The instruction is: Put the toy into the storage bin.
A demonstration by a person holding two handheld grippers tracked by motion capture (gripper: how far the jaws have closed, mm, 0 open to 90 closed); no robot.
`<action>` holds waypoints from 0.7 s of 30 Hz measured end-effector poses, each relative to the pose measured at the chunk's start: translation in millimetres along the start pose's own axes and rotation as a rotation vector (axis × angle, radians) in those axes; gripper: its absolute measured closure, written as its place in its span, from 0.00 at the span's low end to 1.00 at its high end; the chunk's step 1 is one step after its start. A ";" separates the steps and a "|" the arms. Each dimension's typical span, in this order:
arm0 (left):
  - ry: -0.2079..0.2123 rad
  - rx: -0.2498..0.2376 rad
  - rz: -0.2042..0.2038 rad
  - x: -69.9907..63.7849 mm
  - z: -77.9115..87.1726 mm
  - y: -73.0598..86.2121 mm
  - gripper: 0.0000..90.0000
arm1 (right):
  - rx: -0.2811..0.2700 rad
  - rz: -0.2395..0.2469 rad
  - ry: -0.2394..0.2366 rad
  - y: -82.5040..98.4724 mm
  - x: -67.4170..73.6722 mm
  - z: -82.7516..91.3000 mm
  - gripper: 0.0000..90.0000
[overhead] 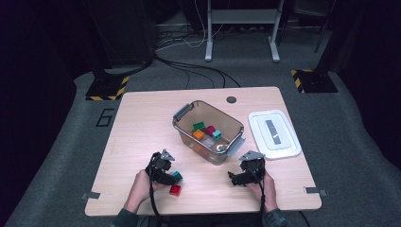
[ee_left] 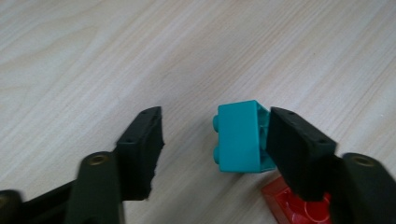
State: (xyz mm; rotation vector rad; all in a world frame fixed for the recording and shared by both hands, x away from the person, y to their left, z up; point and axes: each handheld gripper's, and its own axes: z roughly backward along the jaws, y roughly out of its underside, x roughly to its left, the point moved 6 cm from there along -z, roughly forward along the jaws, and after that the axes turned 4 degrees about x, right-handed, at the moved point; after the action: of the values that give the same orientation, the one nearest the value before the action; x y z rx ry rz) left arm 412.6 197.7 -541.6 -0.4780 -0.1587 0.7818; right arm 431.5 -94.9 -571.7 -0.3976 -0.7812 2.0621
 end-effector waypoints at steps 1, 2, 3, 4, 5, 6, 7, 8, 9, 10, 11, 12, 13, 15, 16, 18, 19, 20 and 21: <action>0.004 -0.001 -0.004 -0.6 -0.6 0.1 0.46 | 0.000 -0.001 0.001 0.0 0.0 0.0 0.00; 0.012 0.002 -0.009 -1.3 -1.2 0.3 0.49 | 0.000 0.001 0.000 0.0 0.0 0.0 0.00; 0.012 0.006 -0.010 -1.9 -1.9 0.6 0.51 | 0.000 0.001 -0.001 0.0 0.0 0.0 0.00; 0.010 0.013 -0.013 -2.4 -2.8 1.2 0.54 | -0.001 -0.002 0.001 -0.1 0.0 -0.1 0.00; 0.021 0.017 -0.019 -2.9 -3.7 1.5 0.56 | 0.000 0.001 0.000 0.0 0.0 0.0 0.00; 0.021 0.014 -0.019 -3.0 -4.2 1.5 0.58 | 0.000 0.008 0.000 0.2 -0.5 0.0 0.00; 0.023 0.012 -0.019 -3.3 -4.4 1.4 0.60 | 0.000 -0.001 0.001 0.0 0.0 -0.1 0.00; 0.023 0.012 -0.019 -3.5 -4.4 1.4 0.62 | 0.000 0.001 0.000 0.0 0.0 0.0 0.00; 0.023 0.013 -0.013 -3.9 -4.8 1.6 0.65 | 0.000 0.001 0.000 0.0 0.0 0.0 0.00; 0.016 0.019 -0.015 -3.3 -5.9 2.1 0.67 | 0.000 0.001 0.000 0.0 0.0 0.0 0.00; 0.002 0.030 -0.018 -2.4 -7.5 2.9 0.69 | -0.001 -0.001 0.001 -0.1 0.0 -0.1 0.00; 0.002 0.021 -0.017 -2.2 -8.1 3.2 0.70 | 0.000 0.001 0.000 0.0 0.0 0.0 0.00; 0.003 0.017 -0.013 -1.9 -8.2 3.2 0.73 | -0.001 0.000 0.001 0.0 0.0 0.0 0.00; 0.003 0.017 -0.012 -1.1 -7.9 3.3 0.74 | -0.002 0.001 0.003 -0.2 -0.3 -0.1 0.00; 0.003 0.016 -0.012 -1.0 -8.1 3.3 0.74 | -0.002 0.000 0.003 -0.2 -0.3 -0.1 0.00; -0.003 0.015 -0.014 -0.3 -7.9 2.7 0.74 | -0.002 0.009 0.003 0.0 -0.9 -0.1 0.00; -0.003 0.009 -0.014 -0.1 -7.2 1.9 0.74 | -0.002 -0.001 0.004 -0.2 -0.4 -0.1 0.00; -0.003 0.009 -0.014 -0.1 -7.2 1.9 0.74 | -0.002 -0.001 0.004 -0.2 -0.4 -0.1 0.00; -0.005 0.010 -0.015 0.1 -6.8 1.6 0.74 | -0.002 0.000 0.004 -0.2 -0.4 -0.1 0.00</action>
State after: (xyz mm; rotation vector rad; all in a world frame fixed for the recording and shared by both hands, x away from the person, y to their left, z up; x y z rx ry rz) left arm 413.8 196.3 -548.3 -0.4654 -0.1626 0.7693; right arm 431.9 -95.2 -571.7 -0.4027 -0.7806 2.0601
